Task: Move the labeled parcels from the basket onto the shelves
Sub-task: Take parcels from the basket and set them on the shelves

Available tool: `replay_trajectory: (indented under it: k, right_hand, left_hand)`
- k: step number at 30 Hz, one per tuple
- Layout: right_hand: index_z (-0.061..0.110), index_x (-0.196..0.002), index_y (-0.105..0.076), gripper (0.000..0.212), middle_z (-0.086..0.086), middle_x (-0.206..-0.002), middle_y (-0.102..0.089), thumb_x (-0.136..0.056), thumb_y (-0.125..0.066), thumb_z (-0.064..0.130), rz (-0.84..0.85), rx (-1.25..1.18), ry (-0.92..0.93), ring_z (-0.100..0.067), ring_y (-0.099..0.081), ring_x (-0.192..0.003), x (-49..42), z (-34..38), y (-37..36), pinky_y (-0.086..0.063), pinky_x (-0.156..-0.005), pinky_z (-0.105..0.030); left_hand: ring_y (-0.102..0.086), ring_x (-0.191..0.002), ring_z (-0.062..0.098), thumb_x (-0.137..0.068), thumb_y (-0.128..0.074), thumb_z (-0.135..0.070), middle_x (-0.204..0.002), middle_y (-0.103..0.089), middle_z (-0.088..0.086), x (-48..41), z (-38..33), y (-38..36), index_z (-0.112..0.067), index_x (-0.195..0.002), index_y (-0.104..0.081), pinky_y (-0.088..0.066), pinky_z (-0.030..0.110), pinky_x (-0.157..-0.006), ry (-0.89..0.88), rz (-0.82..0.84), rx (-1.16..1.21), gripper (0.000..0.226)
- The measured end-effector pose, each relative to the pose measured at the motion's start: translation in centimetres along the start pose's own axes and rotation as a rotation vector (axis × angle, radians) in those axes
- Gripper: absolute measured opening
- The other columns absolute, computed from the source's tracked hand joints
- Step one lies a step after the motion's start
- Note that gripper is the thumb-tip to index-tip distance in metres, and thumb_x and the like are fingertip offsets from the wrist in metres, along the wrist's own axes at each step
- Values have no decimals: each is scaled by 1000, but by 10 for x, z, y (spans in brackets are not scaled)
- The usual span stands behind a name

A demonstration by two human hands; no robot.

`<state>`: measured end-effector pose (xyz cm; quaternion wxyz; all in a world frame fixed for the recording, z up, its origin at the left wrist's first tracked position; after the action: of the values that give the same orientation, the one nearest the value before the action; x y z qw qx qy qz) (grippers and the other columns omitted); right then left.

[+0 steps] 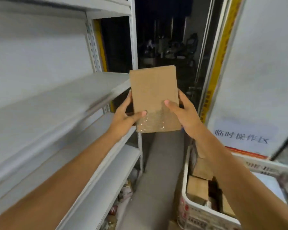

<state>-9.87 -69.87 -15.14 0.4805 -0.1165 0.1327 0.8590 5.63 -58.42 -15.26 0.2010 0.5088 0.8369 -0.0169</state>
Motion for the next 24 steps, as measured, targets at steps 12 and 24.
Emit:
replay_trajectory:
  k: [12,24]
  right_hand:
    - [38,-141,-42,69,1,-126,-59,-80,-74,40,-461,203,-374,-17,-58,-115,115,-118,213,-46,-102,-45]
    - [39,-132,-52,63,3,-129,-55,-75,-72,51,-581,148,-561,-15,-56,-116,211,-225,330,-47,-100,-46]
  left_hand:
    - [-54,-116,1,-78,-77,-28,-140,-50,-4,-23,115,-265,-21,-148,-31,-50,30,-97,243,560,155,84]
    - [-35,-115,-1,-86,-68,-10,-132,-35,-13,37,164,-431,-14,-151,-22,-37,-4,-71,399,720,39,80]
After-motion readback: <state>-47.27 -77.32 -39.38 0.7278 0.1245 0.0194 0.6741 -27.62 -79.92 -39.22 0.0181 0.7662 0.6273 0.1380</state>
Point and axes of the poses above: each hand's wrist, its own x-axis away from the middle knuckle, its own y-axis out of the back of the hand, z = x × y, the point moved 10 cm from there along -x, towards the middle knuckle
